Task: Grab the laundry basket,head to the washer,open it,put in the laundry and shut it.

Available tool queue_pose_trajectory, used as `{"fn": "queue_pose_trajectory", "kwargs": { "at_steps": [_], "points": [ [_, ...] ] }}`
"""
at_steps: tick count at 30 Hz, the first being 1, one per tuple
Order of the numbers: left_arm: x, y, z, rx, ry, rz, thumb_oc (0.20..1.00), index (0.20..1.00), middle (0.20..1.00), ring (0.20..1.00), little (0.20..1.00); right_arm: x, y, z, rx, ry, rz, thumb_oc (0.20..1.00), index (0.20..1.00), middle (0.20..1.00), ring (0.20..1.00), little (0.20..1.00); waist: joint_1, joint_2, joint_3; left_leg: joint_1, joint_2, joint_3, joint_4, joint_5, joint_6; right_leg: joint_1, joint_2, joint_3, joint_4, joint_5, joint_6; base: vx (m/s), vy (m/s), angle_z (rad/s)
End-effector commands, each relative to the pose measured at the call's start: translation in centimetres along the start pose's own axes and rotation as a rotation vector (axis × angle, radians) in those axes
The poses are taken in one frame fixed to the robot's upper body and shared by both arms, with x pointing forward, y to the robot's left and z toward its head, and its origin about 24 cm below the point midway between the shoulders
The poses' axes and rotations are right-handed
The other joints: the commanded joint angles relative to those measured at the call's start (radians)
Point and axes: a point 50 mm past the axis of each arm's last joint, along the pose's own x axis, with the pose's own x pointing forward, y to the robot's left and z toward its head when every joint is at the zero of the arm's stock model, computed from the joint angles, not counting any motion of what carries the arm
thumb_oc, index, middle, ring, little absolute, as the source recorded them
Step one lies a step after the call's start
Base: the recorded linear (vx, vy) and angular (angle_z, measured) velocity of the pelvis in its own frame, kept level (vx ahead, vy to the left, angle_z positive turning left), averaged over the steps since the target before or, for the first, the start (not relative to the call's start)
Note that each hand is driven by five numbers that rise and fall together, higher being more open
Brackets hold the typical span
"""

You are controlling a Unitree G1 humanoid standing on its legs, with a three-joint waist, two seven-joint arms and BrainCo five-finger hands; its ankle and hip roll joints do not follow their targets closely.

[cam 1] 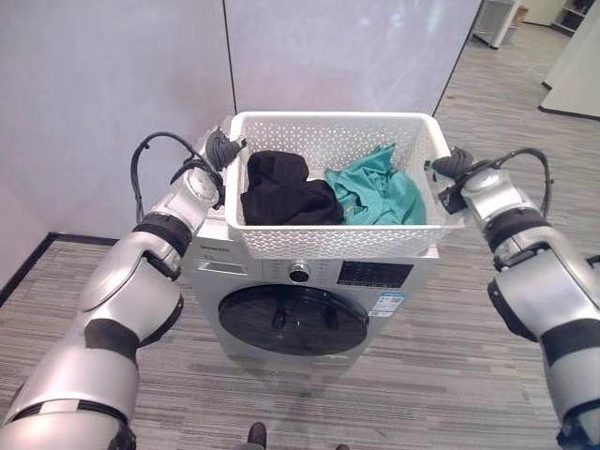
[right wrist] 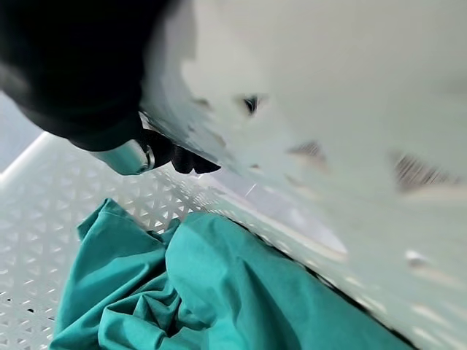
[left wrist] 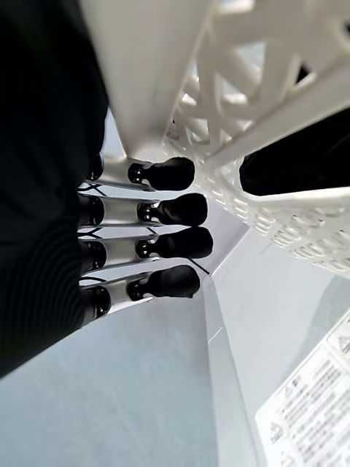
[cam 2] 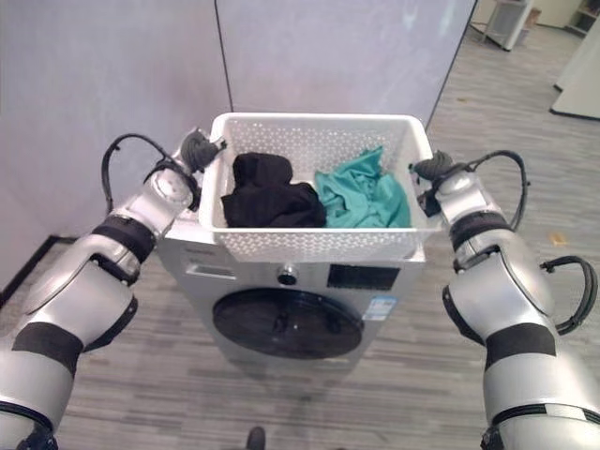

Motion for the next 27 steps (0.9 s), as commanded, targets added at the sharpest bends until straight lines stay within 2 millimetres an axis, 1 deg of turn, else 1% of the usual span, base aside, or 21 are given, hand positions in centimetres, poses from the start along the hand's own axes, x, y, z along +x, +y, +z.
{"fn": "queue_pose_trajectory", "kwargs": {
  "at_steps": [1, 3, 6, 12, 13, 14, 15, 18, 19, 21, 27],
  "points": [
    [0.9, 4.3, 9.0, 0.040, -0.209, 0.122, 0.200, 0.200, 0.200, 0.200, 0.200, -0.6, -2.1, 4.6, 0.003, -0.102, -0.136, 0.200, 0.200, 0.200, 0.200, 0.200, 0.045, 0.045, 0.017, 0.048, 0.024, 0.003, -0.049, -0.044, -0.028, -0.021, -0.012, 0.017, 0.042, -0.025, 0.069, 0.04, 0.033, 0.00],
    [0.9, 4.6, 9.8, 0.039, -0.219, 0.134, 0.200, 0.200, 0.200, 0.200, 0.200, -0.8, -2.6, 5.4, 0.017, -0.117, -0.152, 0.200, 0.200, 0.200, 0.200, 0.200, 0.044, 0.045, 0.019, 0.039, 0.024, 0.003, -0.049, -0.042, -0.030, -0.030, -0.014, 0.012, 0.038, -0.019, 0.071, 0.02, 0.031, 0.04],
    [0.9, 4.9, 10.5, 0.031, -0.223, 0.140, 0.200, 0.200, 0.200, 0.200, 0.200, -1.1, -3.6, 5.9, 0.021, -0.113, -0.181, 0.200, 0.200, 0.200, 0.200, 0.200, 0.041, 0.046, 0.023, 0.023, 0.025, 0.003, -0.049, -0.039, -0.032, -0.044, -0.014, 0.005, 0.031, -0.011, 0.073, 0.00, 0.000, 0.00],
    [0.8, 6.0, 11.2, 0.017, -0.231, 0.189, 0.200, 0.200, 0.200, 0.200, 0.200, -1.4, -4.5, 6.8, 0.040, -0.134, -0.212, 0.200, 0.200, 0.200, 0.200, 0.200, 0.031, 0.050, 0.031, 0.002, 0.024, 0.005, -0.049, -0.035, -0.034, -0.064, -0.015, -0.001, 0.021, 0.004, 0.076, 0.01, 0.002, 0.00],
    [0.7, 6.3, 11.5, 0.002, -0.239, 0.203, 0.539, 0.539, 0.539, 0.539, 0.539, -1.5, -4.5, 7.1, 0.051, -0.148, -0.217, 0.347, 0.347, 0.347, 0.347, 0.347, 0.028, 0.052, 0.033, -0.003, 0.023, 0.004, -0.049, -0.035, -0.035, -0.069, -0.015, 0.000, 0.019, 0.006, 0.077, 0.00, 0.000, 0.00],
    [0.7, 6.6, 11.5, -0.018, -0.242, 0.213, 0.824, 0.824, 0.824, 0.824, 0.824, -1.5, -4.5, 7.3, 0.063, -0.157, -0.218, 0.558, 0.558, 0.558, 0.558, 0.558, 0.026, 0.053, 0.035, -0.007, 0.022, 0.004, -0.049, -0.035, -0.035, -0.074, -0.016, 0.001, 0.017, 0.008, 0.077, 0.00, 0.000, 0.00],
    [0.7, 6.7, 11.4, -0.021, -0.238, 0.220, 1.000, 1.000, 1.000, 1.000, 1.000, -1.5, -4.4, 7.4, 0.074, -0.162, -0.218, 1.000, 1.000, 1.000, 1.000, 1.000, 0.024, 0.053, 0.035, -0.010, 0.022, 0.005, -0.049, -0.034, -0.036, -0.076, -0.016, 0.001, 0.015, 0.009, 0.078, 0.00, 0.000, 0.00],
    [0.7, 7.0, 11.0, -0.037, -0.227, 0.236, 1.000, 1.000, 1.000, 1.000, 1.000, -1.5, -4.2, 7.4, 0.101, -0.166, -0.213, 1.000, 1.000, 1.000, 1.000, 1.000, 0.023, 0.055, 0.034, -0.015, 0.022, 0.007, -0.049, -0.034, -0.036, -0.080, -0.017, 0.001, 0.011, 0.012, 0.077, 0.00, 0.000, 0.00],
    [0.8, 6.9, 10.3, -0.060, -0.204, 0.233, 1.000, 1.000, 1.000, 1.000, 1.000, -1.4, -4.1, 7.3, 0.123, -0.165, -0.214, 1.000, 1.000, 1.000, 1.000, 1.000, 0.023, 0.056, 0.035, -0.014, 0.022, 0.009, -0.049, -0.035, -0.036, -0.077, -0.017, -0.001, 0.008, 0.013, 0.078, 0.00, 0.000, 0.00],
    [0.9, 6.7, 9.9, -0.079, -0.192, 0.233, 1.000, 1.000, 1.000, 1.000, 1.000, -1.4, -4.0, 7.2, 0.138, -0.164, -0.212, 1.000, 1.000, 1.000, 1.000, 1.000, 0.022, 0.056, 0.033, -0.010, 0.021, 0.009, -0.049, -0.037, -0.036, -0.074, -0.018, -0.002, 0.006, 0.012, 0.077, 0.00, 0.000, 0.00],
    [0.8, 6.8, 9.9, -0.087, -0.209, 0.254, 1.000, 1.000, 1.000, 1.000, 1.000, -1.3, -4.0, 7.0, 0.182, -0.178, -0.214, 1.000, 1.000, 1.000, 1.000, 1.000, 0.019, 0.053, 0.028, 0.004, 0.020, 0.011, -0.049, -0.044, -0.036, -0.060, -0.017, -0.004, 0.005, 0.009, 0.077, 0.01, 0.004, 0.00]
  ]
}}
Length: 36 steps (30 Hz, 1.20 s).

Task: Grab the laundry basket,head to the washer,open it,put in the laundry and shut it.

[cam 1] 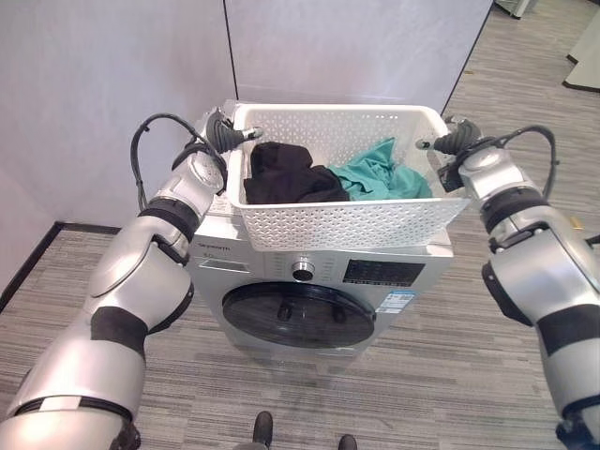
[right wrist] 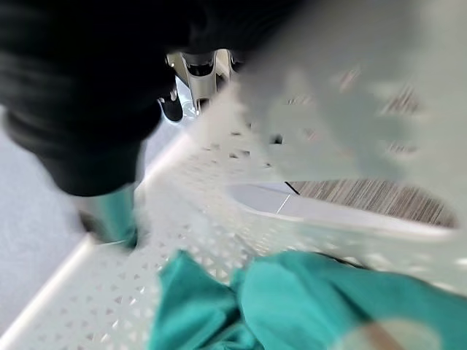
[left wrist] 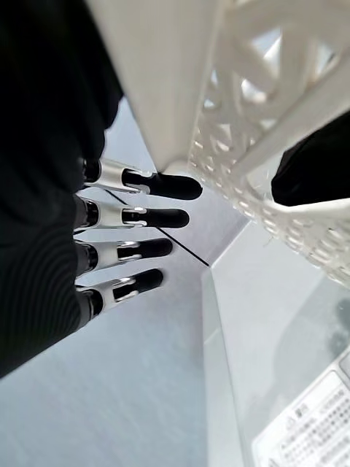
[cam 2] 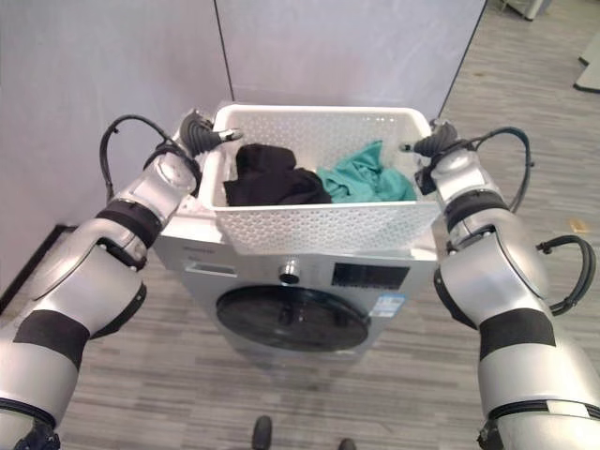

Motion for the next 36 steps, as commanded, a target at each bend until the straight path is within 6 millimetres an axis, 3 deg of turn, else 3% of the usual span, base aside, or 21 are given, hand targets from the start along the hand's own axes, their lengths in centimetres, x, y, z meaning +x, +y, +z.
{"fn": "queue_pose_trajectory", "kwargs": {
  "at_steps": [1, 5, 13, 23, 25, 26, 27, 31, 32, 33, 34, 35, 36],
  "points": [
    [0.6, 5.1, 7.9, -0.056, -0.214, 0.178, 1.000, 1.000, 1.000, 1.000, 1.000, -0.5, -2.1, 4.7, 0.086, -0.139, -0.060, 1.000, 1.000, 1.000, 1.000, 1.000, 0.017, 0.041, 0.065, 0.096, 0.015, 0.012, -0.025, -0.067, -0.034, 0.040, -0.027, 0.003, 0.005, 0.002, 0.080, 0.00, 0.000, 0.00],
    [0.6, 6.3, 6.8, -0.094, -0.222, 0.248, 1.000, 1.000, 1.000, 1.000, 1.000, -0.6, -2.2, 5.3, 0.158, -0.204, -0.072, 1.000, 1.000, 1.000, 1.000, 1.000, 0.009, 0.040, 0.058, 0.110, 0.015, 0.015, -0.025, -0.075, -0.036, 0.050, -0.028, 0.004, 0.004, -0.002, 0.082, 0.00, 0.000, 0.00],
    [0.4, 8.1, 5.1, -0.098, -0.209, 0.343, 1.000, 1.000, 1.000, 1.000, 1.000, -0.4, -2.7, 4.0, 0.162, -0.202, -0.091, 1.000, 1.000, 1.000, 1.000, 1.000, -0.003, 0.043, 0.041, 0.129, 0.017, 0.025, -0.025, -0.083, -0.038, 0.066, -0.031, 0.004, 0.002, -0.006, 0.085, 0.00, 0.000, 0.00],
    [0.2, 10.9, 2.2, -0.174, -0.143, 0.417, 1.000, 1.000, 1.000, 1.000, 1.000, -0.4, -5.1, 2.4, 0.242, -0.204, -0.154, 1.000, 1.000, 1.000, 1.000, 1.000, -0.008, 0.055, 0.020, 0.147, 0.020, 0.031, -0.025, -0.091, -0.041, 0.080, -0.032, 0.001, 0.001, -0.011, 0.086, 0.00, 0.000, 0.00],
    [-0.3, 12.1, -0.4, -0.165, -0.109, 0.435, 1.000, 1.000, 1.000, 1.000, 1.000, -0.6, -6.9, 1.3, 0.286, -0.214, -0.182, 1.000, 1.000, 1.000, 1.000, 1.000, -0.008, 0.058, 0.019, 0.151, 0.020, 0.033, -0.025, -0.092, -0.041, 0.085, -0.032, 0.002, 0.003, -0.013, 0.085, 0.00, 0.000, 0.00],
    [-0.3, 12.1, -0.4, -0.165, -0.108, 0.435, 1.000, 1.000, 1.000, 1.000, 1.000, -0.6, -6.9, 1.3, 0.285, -0.214, -0.182, 1.000, 1.000, 1.000, 1.000, 1.000, -0.008, 0.058, 0.019, 0.151, 0.020, 0.033, -0.025, -0.092, -0.041, 0.085, -0.032, 0.002, 0.003, -0.013, 0.085, 0.00, 0.000, 0.00],
    [-0.9, 13.0, -2.4, -0.148, -0.091, 0.458, 1.000, 1.000, 1.000, 1.000, 1.000, -0.8, -9.0, -0.2, 0.324, -0.213, -0.228, 1.000, 1.000, 1.000, 1.000, 1.000, -0.007, 0.057, 0.018, 0.154, 0.021, 0.034, -0.025, -0.095, -0.041, 0.088, -0.032, 0.000, 0.003, -0.014, 0.084, 0.00, 0.000, 0.00],
    [-3.0, 15.4, -6.3, -0.139, -0.084, 0.536, 1.000, 1.000, 1.000, 1.000, 1.000, -2.2, -13.2, -3.3, 0.344, -0.234, -0.337, 1.000, 1.000, 1.000, 1.000, 1.000, -0.004, 0.058, 0.016, 0.161, 0.022, 0.035, -0.025, -0.101, -0.041, 0.093, -0.034, -0.002, 0.003, -0.019, 0.085, 0.00, 0.000, 0.00],
    [-3.1, 15.2, -6.5, -0.138, -0.081, 0.534, 1.000, 1.000, 1.000, 1.000, 1.000, -2.2, -13.1, -3.4, 0.342, -0.232, -0.335, 1.000, 1.000, 1.000, 1.000, 1.000, -0.004, 0.058, 0.014, 0.162, 0.023, 0.036, -0.025, -0.102, -0.041, 0.094, -0.033, -0.002, 0.003, -0.019, 0.085, 0.00, 0.000, 0.00],
    [-4.9, 16.6, -9.1, -0.129, -0.061, 0.591, 1.000, 1.000, 1.000, 1.000, 1.000, -3.2, -14.7, -5.2, 0.329, -0.250, -0.380, 1.000, 1.000, 1.000, 1.000, 1.000, -0.005, 0.056, 0.013, 0.161, 0.023, 0.040, -0.025, -0.096, -0.039, 0.093, -0.034, -0.001, 0.003, -0.015, 0.083, 0.00, 0.000, 0.00],
    [-5.0, 16.5, -9.2, -0.127, -0.058, 0.588, 1.000, 1.000, 1.000, 1.000, 1.000, -3.2, -14.6, -5.4, 0.327, -0.246, -0.378, 1.000, 1.000, 1.000, 1.000, 1.000, -0.005, 0.057, 0.009, 0.166, 0.024, 0.039, -0.025, -0.105, -0.041, 0.098, -0.033, 0.000, 0.002, -0.022, 0.084, 0.00, 0.000, 0.00],
    [-5.9, 16.7, -10.6, -0.120, -0.042, 0.602, 1.000, 1.000, 1.000, 1.000, 1.000, -3.8, -15.1, -6.4, 0.318, -0.251, -0.398, 1.000, 1.000, 1.000, 1.000, 1.000, -0.005, 0.056, 0.007, 0.169, 0.025, 0.041, -0.025, -0.108, -0.040, 0.100, -0.033, 0.000, 0.001, -0.024, 0.084, 0.02, -0.017, -0.04],
    [-8.2, 17.0, -13.3, -0.117, -0.016, 0.633, 1.000, 1.000, 1.000, 1.000, 1.000, -5.1, -15.9, -9.3, 0.285, -0.231, -0.435, 1.000, 1.000, 1.000, 1.000, 1.000, -0.004, 0.054, 0.009, 0.169, 0.027, 0.042, -0.025, -0.102, -0.038, 0.099, -0.034, -0.001, 0.003, -0.021, 0.080, 0.02, -0.017, -0.04]
  ]
}}
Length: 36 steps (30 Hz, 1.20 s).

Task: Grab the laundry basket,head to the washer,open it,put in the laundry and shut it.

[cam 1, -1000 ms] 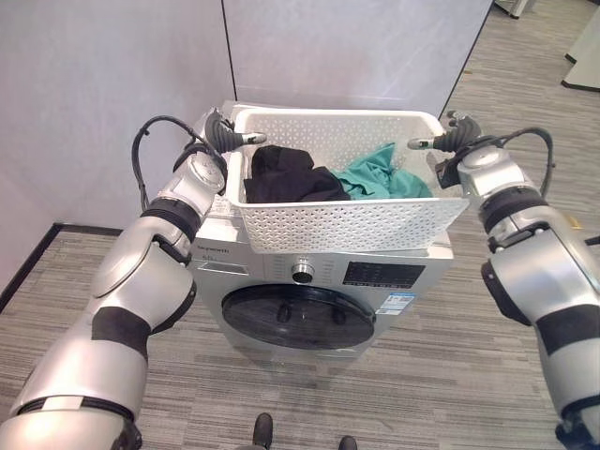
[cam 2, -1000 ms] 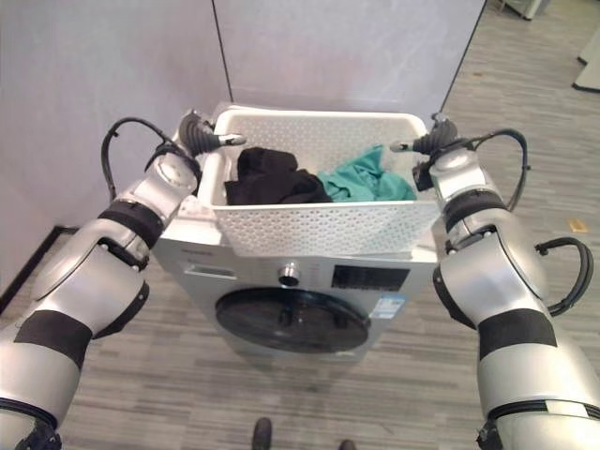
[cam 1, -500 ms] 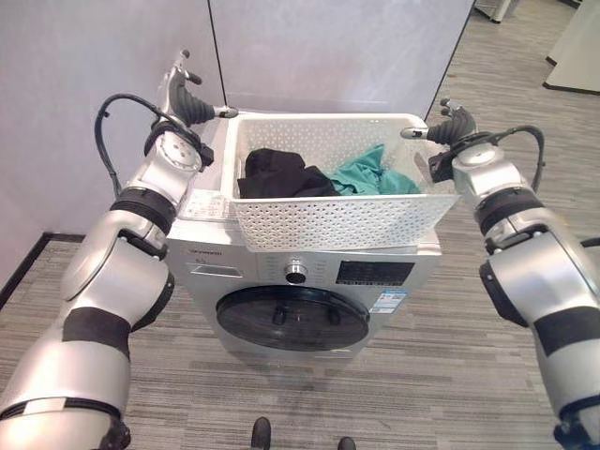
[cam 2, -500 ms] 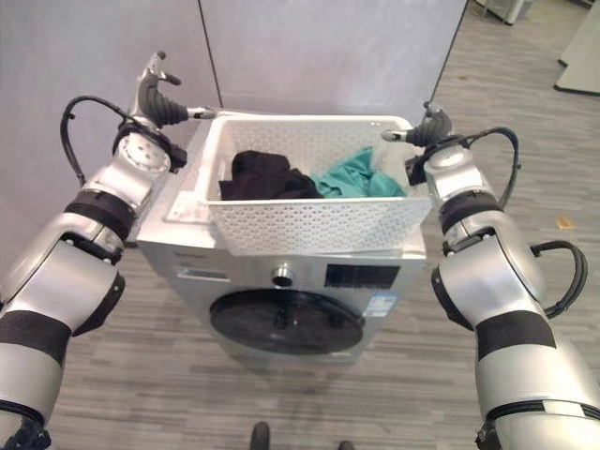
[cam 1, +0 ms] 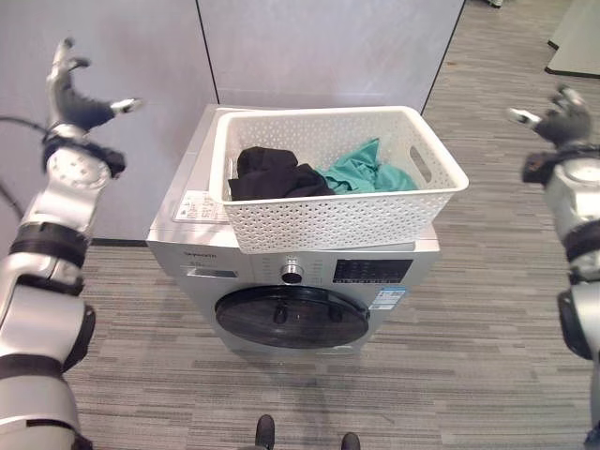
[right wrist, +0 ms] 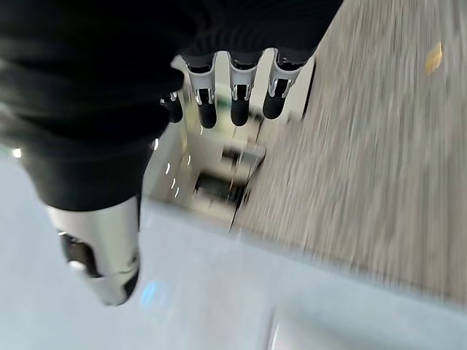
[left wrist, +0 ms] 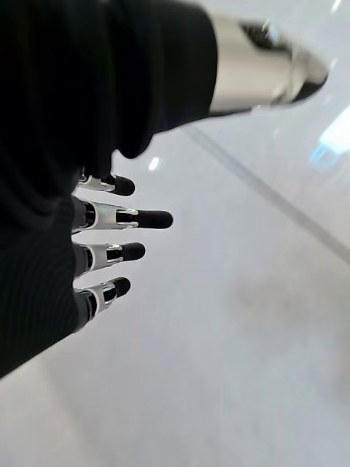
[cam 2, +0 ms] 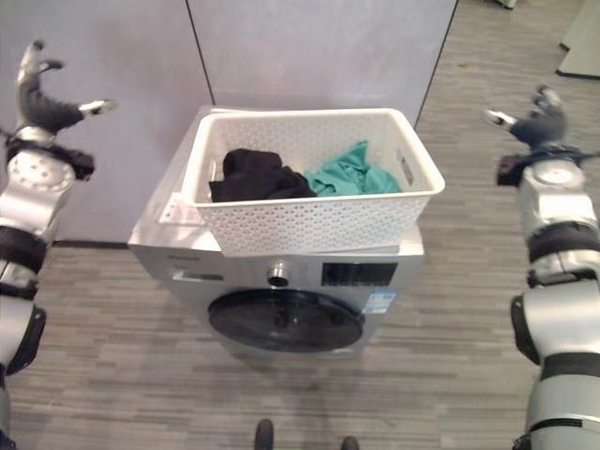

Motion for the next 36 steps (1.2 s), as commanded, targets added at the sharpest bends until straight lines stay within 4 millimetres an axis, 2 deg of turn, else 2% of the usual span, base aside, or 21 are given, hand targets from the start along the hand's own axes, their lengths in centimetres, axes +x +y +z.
{"fn": "queue_pose_trajectory", "kwargs": {
  "at_steps": [1, 2, 3, 4, 5, 6, 7, 9, 12, 14, 15, 16, 18, 19, 21, 22, 23, 25, 26, 32, 36],
  "points": [
    [-0.7, 2.6, -1.2, 0.009, -0.024, 0.100, 1.000, 1.000, 1.000, 1.000, 1.000, -1.0, -4.0, 0.5, -0.093, -0.106, -0.090, 1.000, 1.000, 1.000, 1.000, 1.000, 0.042, 0.025, -0.040, 0.080, 0.019, 0.035, 0.006, -0.110, -0.033, 0.030, -0.035, -0.007, 0.003, -0.014, 0.081, 0.01, -0.018, -0.04],
    [-1.6, 3.1, -2.2, 0.005, -0.014, 0.111, 1.000, 1.000, 1.000, 1.000, 1.000, -1.6, -4.5, -0.4, -0.104, -0.105, -0.100, 1.000, 1.000, 1.000, 1.000, 1.000, 0.042, 0.024, -0.040, 0.082, 0.020, 0.035, 0.006, -0.112, -0.033, 0.032, -0.035, -0.006, 0.003, -0.016, 0.079, 0.04, -0.026, -0.01],
    [-4.1, 3.9, -5.1, 0.018, 0.043, 0.126, 1.000, 1.000, 1.000, 1.000, 1.000, -3.5, -5.6, -3.7, -0.126, -0.051, -0.106, 1.000, 1.000, 1.000, 1.000, 1.000, 0.042, 0.022, -0.043, 0.084, 0.022, 0.033, 0.006, -0.115, -0.031, 0.035, -0.034, -0.005, 0.003, -0.019, 0.076, 0.00, 0.000, 0.00],
    [-4.1, 3.9, -5.1, 0.018, 0.043, 0.126, 1.000, 1.000, 1.000, 1.000, 1.000, -3.5, -5.6, -3.7, -0.127, -0.051, -0.106, 1.000, 1.000, 1.000, 1.000, 1.000, 0.042, 0.021, -0.042, 0.081, 0.022, 0.034, 0.006, -0.106, -0.030, 0.031, -0.035, -0.005, 0.004, -0.012, 0.075, 0.00, 0.000, 0.00],
    [-5.4, 4.0, -6.4, 0.014, 0.072, 0.124, 1.000, 1.000, 1.000, 1.000, 1.000, -4.4, -6.1, -5.1, -0.133, -0.029, -0.108, 1.000, 1.000, 1.000, 1.000, 1.000, 0.043, 0.020, -0.040, 0.083, 0.022, 0.033, 0.006, -0.108, -0.029, 0.032, -0.035, -0.006, 0.004, -0.013, 0.074, 0.00, 0.000, 0.00],
    [-8.6, 4.5, -9.0, 0.002, 0.144, 0.126, 1.000, 1.000, 1.000, 1.000, 1.000, -6.7, -7.5, -8.0, -0.146, 0.032, -0.132, 1.000, 1.000, 1.000, 1.000, 1.000, 0.045, 0.019, -0.040, 0.090, 0.023, 0.032, 0.006, -0.120, -0.026, 0.039, -0.034, -0.006, 0.003, -0.023, 0.072, 0.00, 0.000, 0.00],
    [-8.6, 4.5, -9.0, 0.002, 0.144, 0.125, 1.000, 1.000, 1.000, 1.000, 1.000, -6.8, -7.6, -8.0, -0.146, 0.032, -0.133, 1.000, 1.000, 1.000, 1.000, 1.000, 0.045, 0.019, -0.038, 0.088, 0.023, 0.032, 0.006, -0.112, -0.025, 0.037, -0.035, -0.006, 0.004, -0.017, 0.071, 0.03, -0.026, -0.03],
    [-13.8, 4.9, -12.9, 0.002, 0.289, 0.141, 1.000, 1.000, 1.000, 1.000, 1.000, -10.9, -8.3, -12.8, -0.201, 0.163, -0.122, 1.000, 1.000, 1.000, 1.000, 1.000, 0.048, 0.016, -0.031, 0.089, 0.024, 0.029, 0.006, -0.114, -0.021, 0.038, -0.035, -0.006, 0.003, -0.021, 0.066, -0.02, -0.027, -0.01],
    [-18.7, 4.4, -16.3, 0.014, 0.468, 0.117, 1.000, 1.000, 1.000, 1.000, 1.000, -15.3, -8.2, -17.7, -0.154, 0.332, -0.119, 1.000, 1.000, 1.000, 1.000, 1.000, 0.049, 0.009, -0.025, 0.088, 0.025, 0.027, 0.006, -0.113, -0.018, 0.036, -0.035, -0.006, 0.003, -0.021, 0.061, -0.01, -0.011, 0.00],
    [-20.7, 3.9, -17.4, -0.017, 0.543, 0.103, 1.000, 1.000, 1.000, 1.000, 1.000, -16.9, -7.9, -19.5, -0.130, 0.404, -0.118, 1.000, 1.000, 1.000, 1.000, 1.000, 0.050, 0.009, -0.026, 0.093, 0.026, 0.026, 0.006, -0.122, -0.018, 0.041, -0.034, -0.006, 0.002, -0.028, 0.061, 0.00, 0.000, 0.00],
    [-20.7, 3.9, -17.4, -0.017, 0.543, 0.102, 1.000, 1.000, 1.000, 1.000, 1.000, -16.9, -7.9, -19.5, -0.130, 0.404, -0.118, 1.000, 1.000, 1.000, 1.000, 1.000, 0.050, 0.009, -0.026, 0.094, 0.026, 0.026, 0.006, -0.123, -0.018, 0.042, -0.034, -0.007, 0.002, -0.029, 0.061, -0.04, -0.034, 0.02],
    [-24.9, 2.7, -19.6, -0.083, 0.718, 0.082, 1.000, 1.000, 1.000, 1.000, 1.000, -20.5, -6.8, -23.3, -0.092, 0.576, -0.098, 1.000, 1.000, 1.000, 1.000, 1.000, 0.054, 0.005, -0.022, 0.091, 0.027, 0.025, 0.006, -0.118, -0.017, 0.041, -0.033, -0.007, 0.003, -0.028, 0.058, -0.08, -0.032, 0.01],
    [-29.1, 1.4, -21.7, -0.106, 0.907, 0.040, 1.000, 1.000, 1.000, 1.000, 1.000, -23.5, -5.5, -25.8, -0.058, 0.711, -0.064, 1.000, 1.000, 1.000, 1.000, 1.000, 0.052, 0.002, -0.019, 0.089, 0.027, 0.026, 0.006, -0.112, -0.016, 0.039, -0.033, -0.006, 0.003, -0.027, 0.055, -0.07, -0.035, -0.01],
    [-35.7, -1.2, -23.7, -0.045, 1.195, -0.110, 1.000, 1.000, 1.000, 1.000, 1.000, -27.8, -3.3, -29.3, -0.058, 0.938, 0.007, 1.000, 1.000, 1.000, 1.000, 1.000, 0.052, 0.000, -0.017, 0.085, 0.027, 0.023, 0.006, -0.107, -0.016, 0.036, -0.031, -0.005, 0.004, -0.027, 0.051, -0.05, -0.029, -0.01],
    [-39.3, -2.7, -24.0, -0.010, 1.343, -0.205, 1.000, 1.000, 1.000, 1.000, 1.000, -30.4, -1.3, -30.9, -0.075, 1.069, 0.077, 1.000, 1.000, 1.000, 1.000, 1.000, 0.055, -0.001, -0.017, 0.082, 0.028, 0.021, 0.006, -0.102, -0.016, 0.033, -0.029, -0.007, 0.006, -0.028, 0.048, -0.04, -0.013, 0.00],
    [-39.2, -2.7, -24.0, -0.011, 1.342, -0.204, 1.000, 1.000, 1.000, 1.000, 1.000, -30.3, -1.3, -30.9, -0.074, 1.067, 0.078, 1.000, 1.000, 1.000, 1.000, 1.000, 0.054, -0.001, -0.016, 0.082, 0.028, 0.021, 0.006, -0.103, -0.017, 0.033, -0.029, -0.007, 0.006, -0.028, 0.047, 0.00, 0.000, 0.00],
    [-42.0, -3.8, -23.6, 0.009, 1.444, -0.298, 1.000, 1.000, 1.000, 1.000, 1.000, -32.6, 0.1, -31.8, -0.092, 1.171, 0.122, 1.000, 1.000, 1.000, 1.000, 1.000, 0.058, -0.001, -0.019, 0.082, 0.028, 0.019, 0.006, -0.101, -0.016, 0.033, -0.027, -0.008, 0.007, -0.029, 0.046, -0.01, -0.011, 0.04],
    [-43.0, -4.5, -23.4, 0.000, 1.484, -0.342, 1.000, 1.000, 1.000, 1.000, 1.000, -33.9, 1.0, -32.2, -0.106, 1.231, 0.154, 1.000, 1.000, 1.000, 1.000, 1.000, 0.061, 0.000, -0.021, 0.082, 0.028, 0.017, 0.006, -0.101, -0.016, 0.034, -0.027, -0.010, 0.006, -0.030, 0.046, -0.01, -0.008, 0.06],
    [-44.4, -6.0, -22.7, 0.030, 1.497, -0.477, 1.000, 1.000, 1.000, 1.000, 1.000, -35.7, 2.7, -32.6, -0.124, 1.304, 0.235, 1.000, 1.000, 1.000, 1.000, 1.000, 0.068, 0.002, -0.026, 0.083, 0.027, 0.012, 0.006, -0.101, -0.015, 0.036, -0.027, -0.014, 0.005, -0.032, 0.044, 0.00, 0.000, 0.00],
    [-46.9, -9.0, -20.8, 0.098, 1.471, -0.796, 1.000, 1.000, 1.000, 1.000, 1.000, -38.8, 5.7, -32.7, -0.235, 1.391, 0.448, 1.000, 1.000, 1.000, 1.000, 1.000, 0.079, 0.011, -0.044, 0.086, 0.026, -0.002, 0.006, -0.101, -0.012, 0.055, -0.030, -0.033, 0.000, -0.037, 0.041, 0.01, 0.001, 0.07],
    [-47.0, -10.1, -20.2, 0.134, 1.417, -0.915, 1.000, 1.000, 1.000, 1.000, 1.000, -39.7, 6.5, -32.6, -0.325, 1.389, 0.582, 1.000, 1.000, 1.000, 1.000, 1.000, 0.081, 0.018, -0.048, 0.087, 0.025, -0.012, 0.006, -0.099, -0.012, 0.057, -0.031, -0.041, 0.000, -0.038, 0.038, -0.01, 0.005, 0.12]
  ]
}}
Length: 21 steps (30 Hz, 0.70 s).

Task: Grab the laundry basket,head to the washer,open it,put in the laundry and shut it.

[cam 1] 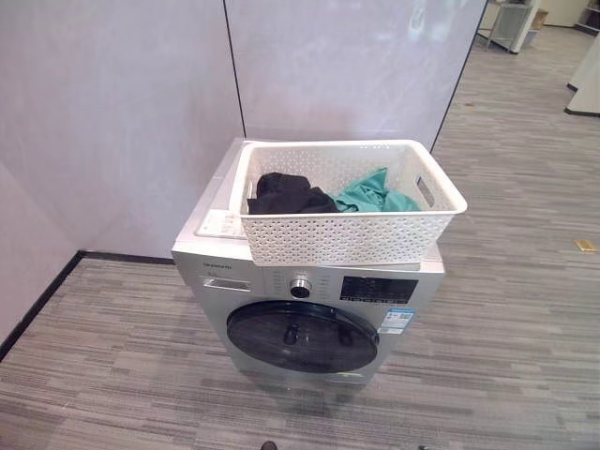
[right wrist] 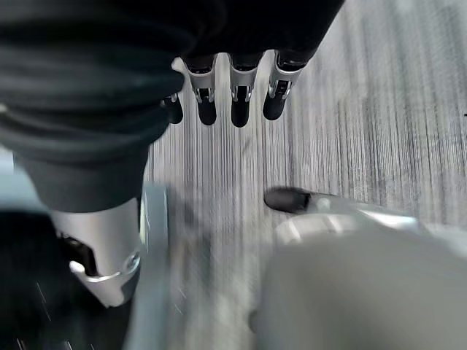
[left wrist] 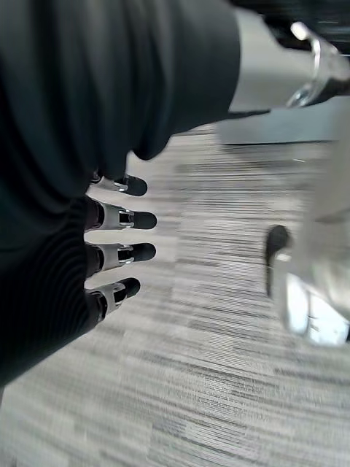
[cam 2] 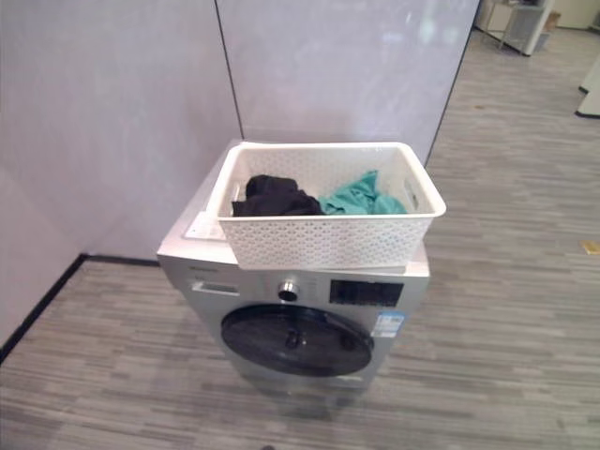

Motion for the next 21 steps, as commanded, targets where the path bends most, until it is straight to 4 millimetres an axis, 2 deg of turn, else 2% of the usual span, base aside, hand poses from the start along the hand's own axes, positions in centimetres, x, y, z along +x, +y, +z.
{"fn": "queue_pose_trajectory", "kwargs": {
  "at_steps": [1, 5, 11, 21],
  "points": [
    [0.3, -0.4, 2.0, 0.134, -0.030, -0.042, 1.000, 1.000, 1.000, 1.000, 1.000, 0.1, 0.2, 0.5, -0.106, 0.013, 0.010, 1.000, 1.000, 1.000, 1.000, 1.000, 0.023, 0.002, 0.011, 0.035, 0.011, 0.018, 0.011, -0.066, -0.005, -0.018, -0.046, -0.007, 0.009, 0.011, 0.050, -0.02, 0.004, 0.08],
    [0.2, -1.1, 2.1, 0.193, -0.041, -0.087, 1.000, 1.000, 1.000, 1.000, 1.000, 0.1, 0.8, 0.6, -0.176, 0.005, 0.035, 1.000, 1.000, 1.000, 1.000, 1.000, 0.019, 0.007, 0.008, 0.038, 0.012, 0.022, 0.011, -0.066, -0.005, -0.016, -0.046, -0.003, 0.009, 0.010, 0.049, -0.01, 0.000, 0.02],
    [0.2, -1.5, 2.3, 0.209, -0.042, -0.118, 1.000, 1.000, 1.000, 1.000, 1.000, 0.1, 0.5, 1.3, -0.216, -0.015, 0.031, 1.000, 1.000, 1.000, 1.000, 1.000, 0.013, 0.014, 0.006, 0.039, 0.016, 0.024, 0.011, -0.064, -0.008, -0.016, -0.045, 0.001, 0.009, 0.007, 0.047, -0.03, -0.016, -0.01],
    [0.3, -0.8, 2.1, 0.162, -0.044, -0.097, 1.000, 1.000, 1.000, 1.000, 1.000, 0.1, 0.1, 4.7, -0.141, -0.153, 0.004, 1.000, 1.000, 1.000, 1.000, 1.000, 0.018, 0.016, 0.008, 0.046, 0.024, 0.017, 0.011, -0.056, -0.016, -0.005, -0.037, 0.001, 0.009, -0.001, 0.040, -0.02, -0.018, 0.01]
  ]
}}
